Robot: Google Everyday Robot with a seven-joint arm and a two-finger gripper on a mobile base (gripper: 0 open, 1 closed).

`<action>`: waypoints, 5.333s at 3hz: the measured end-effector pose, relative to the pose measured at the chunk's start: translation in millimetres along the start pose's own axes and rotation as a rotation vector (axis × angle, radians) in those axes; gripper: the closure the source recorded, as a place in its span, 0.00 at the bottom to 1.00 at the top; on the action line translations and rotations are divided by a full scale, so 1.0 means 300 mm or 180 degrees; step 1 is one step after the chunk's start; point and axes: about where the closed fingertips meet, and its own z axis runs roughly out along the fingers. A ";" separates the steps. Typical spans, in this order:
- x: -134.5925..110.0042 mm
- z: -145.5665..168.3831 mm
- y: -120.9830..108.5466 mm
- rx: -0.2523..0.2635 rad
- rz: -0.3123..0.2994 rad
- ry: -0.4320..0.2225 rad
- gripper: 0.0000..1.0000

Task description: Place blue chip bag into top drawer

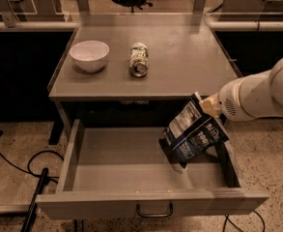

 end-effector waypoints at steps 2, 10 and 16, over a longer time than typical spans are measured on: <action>0.026 0.028 0.059 0.0191 -0.0094 0.0165 1.00; -0.076 0.113 0.282 -0.0360 0.0124 -0.0243 1.00; 0.068 0.280 0.541 0.0169 -0.0794 0.0511 0.58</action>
Offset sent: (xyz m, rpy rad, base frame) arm -0.0080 0.0169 -0.0107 -0.0668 0.0053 -0.0060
